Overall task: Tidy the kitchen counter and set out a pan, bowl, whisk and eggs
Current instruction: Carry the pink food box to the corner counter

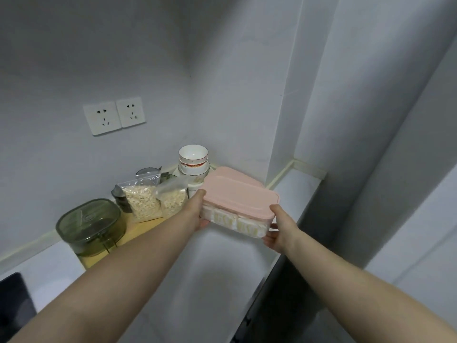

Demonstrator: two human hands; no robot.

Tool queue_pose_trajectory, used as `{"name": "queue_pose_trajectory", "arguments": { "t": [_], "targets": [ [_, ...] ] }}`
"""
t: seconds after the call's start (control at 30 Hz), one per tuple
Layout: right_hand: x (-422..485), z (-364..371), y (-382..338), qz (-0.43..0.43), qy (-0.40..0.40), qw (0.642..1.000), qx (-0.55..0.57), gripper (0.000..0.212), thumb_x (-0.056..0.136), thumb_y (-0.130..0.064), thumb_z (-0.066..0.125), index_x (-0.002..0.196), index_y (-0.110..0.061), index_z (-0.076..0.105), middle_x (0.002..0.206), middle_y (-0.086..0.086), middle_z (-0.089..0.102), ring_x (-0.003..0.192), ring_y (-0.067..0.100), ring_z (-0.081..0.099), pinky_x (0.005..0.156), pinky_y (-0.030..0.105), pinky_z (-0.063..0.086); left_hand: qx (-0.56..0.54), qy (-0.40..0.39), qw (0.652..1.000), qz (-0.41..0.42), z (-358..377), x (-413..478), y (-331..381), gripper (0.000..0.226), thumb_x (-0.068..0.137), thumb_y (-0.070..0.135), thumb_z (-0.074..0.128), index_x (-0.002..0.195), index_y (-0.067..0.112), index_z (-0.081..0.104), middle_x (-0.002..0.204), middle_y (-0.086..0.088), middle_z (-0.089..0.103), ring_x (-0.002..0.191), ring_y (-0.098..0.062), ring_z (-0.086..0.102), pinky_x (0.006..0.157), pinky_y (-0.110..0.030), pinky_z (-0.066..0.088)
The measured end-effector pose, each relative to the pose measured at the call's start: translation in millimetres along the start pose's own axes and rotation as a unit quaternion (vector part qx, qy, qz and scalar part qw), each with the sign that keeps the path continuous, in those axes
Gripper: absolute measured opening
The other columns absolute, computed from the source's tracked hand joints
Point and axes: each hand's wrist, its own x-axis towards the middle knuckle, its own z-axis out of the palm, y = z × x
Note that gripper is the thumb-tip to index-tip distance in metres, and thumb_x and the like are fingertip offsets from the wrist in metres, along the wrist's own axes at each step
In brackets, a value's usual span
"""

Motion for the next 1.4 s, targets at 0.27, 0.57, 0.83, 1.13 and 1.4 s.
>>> {"name": "queue_pose_trajectory", "arguments": {
  "t": [0.27, 0.57, 0.83, 1.13, 1.4],
  "targets": [
    [45.9, 25.2, -22.3, -0.014, 0.03, 0.995, 0.093, 0.028, 0.087, -0.034, 0.061, 0.105, -0.013, 0.054, 0.091, 0.003, 0.06, 0.085, 0.026, 0.063, 0.082, 0.039, 0.055, -0.035, 0.017, 0.999, 0.024, 30.1, 41.0, 17.7, 0.035, 0.088, 0.032, 0.059, 0.119, 0.018, 0.053, 0.104, -0.004, 0.054, 0.087, -0.02, 0.057, 0.079, -0.037, 0.052],
    [91.2, 57.9, -43.1, -0.044, 0.053, 0.99, 0.125, 0.034, 0.077, -0.031, 0.069, 0.101, -0.011, 0.056, 0.099, 0.009, 0.066, 0.087, 0.03, 0.065, 0.084, 0.045, 0.056, 0.002, 0.004, 0.998, 0.056, 53.6, 82.8, 39.3, 0.035, 0.09, 0.016, 0.058, 0.125, 0.013, 0.051, 0.088, -0.001, 0.05, 0.104, -0.029, 0.056, 0.089, -0.041, 0.051],
    [127.7, 66.1, -71.2, -0.059, 0.053, 0.992, 0.1, 0.035, 0.079, -0.027, 0.07, 0.106, -0.013, 0.051, 0.105, 0.009, 0.061, 0.093, 0.031, 0.064, 0.076, 0.043, 0.057, 0.022, -0.058, 0.998, 0.032, 66.7, 114.8, 60.9, 0.039, 0.094, 0.016, 0.051, 0.132, 0.009, 0.046, 0.121, -0.005, 0.045, 0.113, -0.029, 0.054, 0.084, -0.038, 0.045],
    [153.4, 69.0, -69.5, -0.055, 0.005, 0.998, 0.007, 0.033, 0.086, -0.027, 0.06, 0.112, -0.009, 0.051, 0.084, 0.005, 0.055, 0.073, 0.023, 0.057, 0.067, 0.039, 0.054, 0.03, -0.051, 0.998, 0.035, 63.1, 142.5, 61.8, 0.032, 0.096, 0.012, 0.045, 0.127, 0.014, 0.044, 0.11, -0.001, 0.043, 0.1, -0.024, 0.055, 0.074, -0.034, 0.045],
    [167.6, 61.3, -69.8, -0.096, 0.051, 0.989, -0.099, 0.029, 0.086, -0.02, 0.057, 0.105, 0.001, 0.056, 0.082, 0.015, 0.056, 0.068, 0.029, 0.058, 0.076, 0.043, 0.056, 0.08, -0.045, 0.992, 0.09, 65.8, 157.3, 54.5, 0.053, 0.091, 0.007, 0.045, 0.138, 0.026, 0.031, 0.089, -0.001, 0.048, 0.078, -0.023, 0.051, 0.065, -0.031, 0.045]
  ]
}}
